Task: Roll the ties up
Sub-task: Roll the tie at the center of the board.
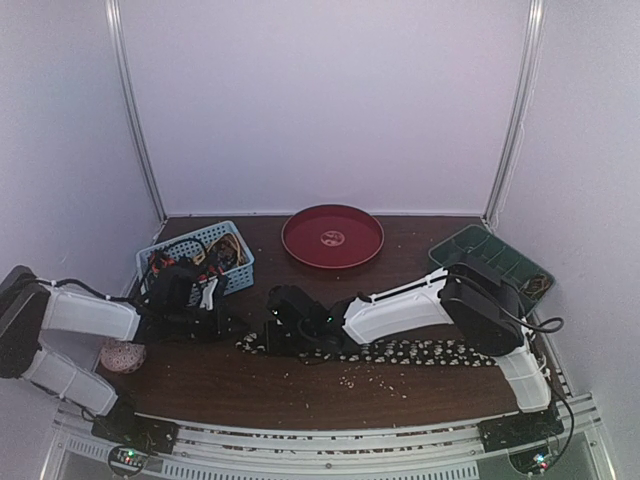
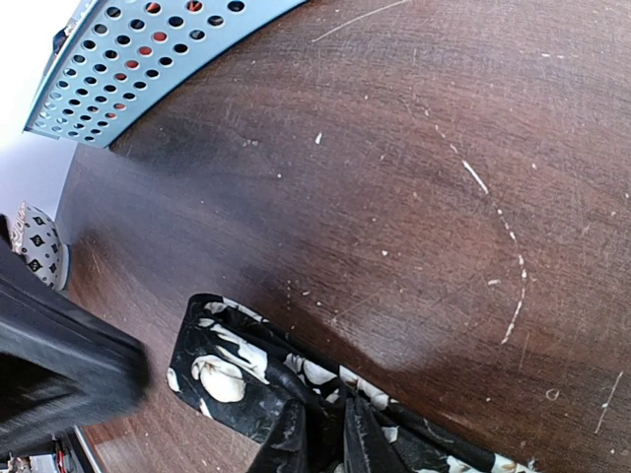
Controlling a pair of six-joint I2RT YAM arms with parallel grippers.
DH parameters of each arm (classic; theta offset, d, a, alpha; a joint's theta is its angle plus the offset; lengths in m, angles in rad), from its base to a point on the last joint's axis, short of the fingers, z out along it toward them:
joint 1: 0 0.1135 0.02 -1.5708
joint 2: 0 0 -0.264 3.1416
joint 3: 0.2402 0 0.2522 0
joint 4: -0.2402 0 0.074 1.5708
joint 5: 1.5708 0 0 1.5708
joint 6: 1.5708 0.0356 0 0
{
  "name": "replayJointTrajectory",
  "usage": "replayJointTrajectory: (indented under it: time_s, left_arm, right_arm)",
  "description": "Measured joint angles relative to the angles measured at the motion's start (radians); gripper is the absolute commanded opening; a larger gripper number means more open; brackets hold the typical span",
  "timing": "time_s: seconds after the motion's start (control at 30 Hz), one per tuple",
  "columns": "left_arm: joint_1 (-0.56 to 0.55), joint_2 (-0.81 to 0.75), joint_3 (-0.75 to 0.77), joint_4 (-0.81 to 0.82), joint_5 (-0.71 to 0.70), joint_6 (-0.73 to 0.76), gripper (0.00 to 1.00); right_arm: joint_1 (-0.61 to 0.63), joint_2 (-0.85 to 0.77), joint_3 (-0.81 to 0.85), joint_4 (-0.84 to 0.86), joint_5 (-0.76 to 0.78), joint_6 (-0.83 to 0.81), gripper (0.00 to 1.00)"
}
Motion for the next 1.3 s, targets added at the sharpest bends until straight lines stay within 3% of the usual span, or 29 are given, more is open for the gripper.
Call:
replayJointTrajectory:
  time_s: [0.27, 0.7, 0.97, 1.13, 1.3]
  left_arm:
    - [-0.003, 0.171, -0.007, 0.064, 0.019, 0.002, 0.0]
    - [-0.004, 0.19, -0.006, 0.099, 0.019, 0.002, 0.0]
    - [-0.004, 0.106, 0.019, -0.009, -0.013, 0.001, 0.05]
    - [-0.004, -0.017, 0.057, -0.126, -0.105, 0.006, 0.04]
    - [-0.004, -0.04, 0.054, -0.205, -0.206, 0.01, 0.0]
  right_arm:
    - [0.003, -0.011, 0.006, -0.027, 0.007, -0.007, 0.18]
    - [0.011, -0.039, 0.044, -0.068, 0.024, -0.032, 0.12]
    - [0.011, 0.011, 0.077, -0.107, 0.032, -0.043, 0.08]
    - [0.011, 0.014, 0.072, -0.102, 0.036, -0.046, 0.08]
    - [0.011, 0.008, 0.049, -0.067, 0.02, -0.026, 0.08]
